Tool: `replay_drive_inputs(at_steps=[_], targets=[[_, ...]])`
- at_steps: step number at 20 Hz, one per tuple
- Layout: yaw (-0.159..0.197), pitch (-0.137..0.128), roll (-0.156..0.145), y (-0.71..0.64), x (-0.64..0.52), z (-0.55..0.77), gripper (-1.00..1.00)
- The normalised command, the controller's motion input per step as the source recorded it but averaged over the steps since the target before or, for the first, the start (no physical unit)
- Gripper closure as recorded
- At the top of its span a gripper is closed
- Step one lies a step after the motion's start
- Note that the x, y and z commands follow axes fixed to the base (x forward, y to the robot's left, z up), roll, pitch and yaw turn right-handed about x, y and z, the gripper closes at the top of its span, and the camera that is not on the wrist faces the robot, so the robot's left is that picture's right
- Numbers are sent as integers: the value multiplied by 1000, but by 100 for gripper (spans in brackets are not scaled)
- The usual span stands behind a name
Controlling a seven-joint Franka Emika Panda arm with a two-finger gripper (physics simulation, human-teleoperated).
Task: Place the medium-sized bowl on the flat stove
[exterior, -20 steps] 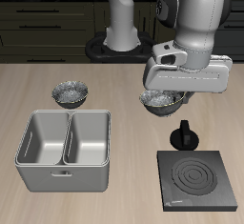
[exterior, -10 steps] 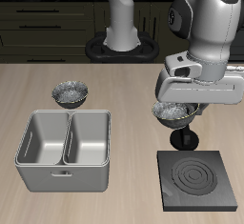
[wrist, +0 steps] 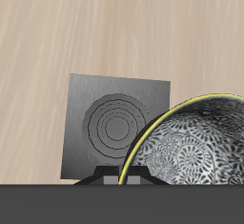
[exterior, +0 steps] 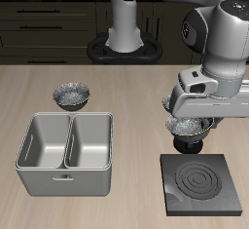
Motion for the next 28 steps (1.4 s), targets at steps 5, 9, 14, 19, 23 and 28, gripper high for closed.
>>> replay_drive_inputs(at_steps=[5, 9, 14, 19, 23, 28], targets=[[7, 57, -2, 50, 187, -424, 100], [8, 16, -8, 16, 58, -170, 100], [32, 59, 8, 163, 134, -531, 100], [41, 26, 10, 136, 71, -291, 100], [61, -15, -36, 82, 81, -169, 100], [4, -10, -4, -34, 3, 49, -100]])
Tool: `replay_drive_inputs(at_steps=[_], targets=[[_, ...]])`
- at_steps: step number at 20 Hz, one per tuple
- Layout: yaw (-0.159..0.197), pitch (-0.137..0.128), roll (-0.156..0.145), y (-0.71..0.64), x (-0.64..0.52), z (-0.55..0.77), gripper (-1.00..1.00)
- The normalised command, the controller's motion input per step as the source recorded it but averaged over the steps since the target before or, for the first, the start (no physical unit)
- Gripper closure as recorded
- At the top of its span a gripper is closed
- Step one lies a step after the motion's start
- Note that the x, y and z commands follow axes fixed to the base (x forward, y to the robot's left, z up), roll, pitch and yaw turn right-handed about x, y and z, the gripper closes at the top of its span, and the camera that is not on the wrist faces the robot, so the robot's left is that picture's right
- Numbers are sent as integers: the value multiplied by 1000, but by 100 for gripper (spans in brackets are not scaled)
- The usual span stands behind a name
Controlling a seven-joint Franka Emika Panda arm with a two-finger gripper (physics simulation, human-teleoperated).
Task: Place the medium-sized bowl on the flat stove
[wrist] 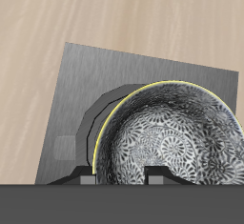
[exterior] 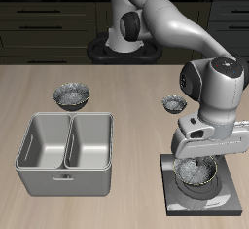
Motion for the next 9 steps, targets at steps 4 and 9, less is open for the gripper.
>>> replay_drive_inputs(at_steps=[4, 9], targets=[[-7, -21, 5, -78, -80, 68, -100], [-9, -24, -5, -140, -126, 129, -100]])
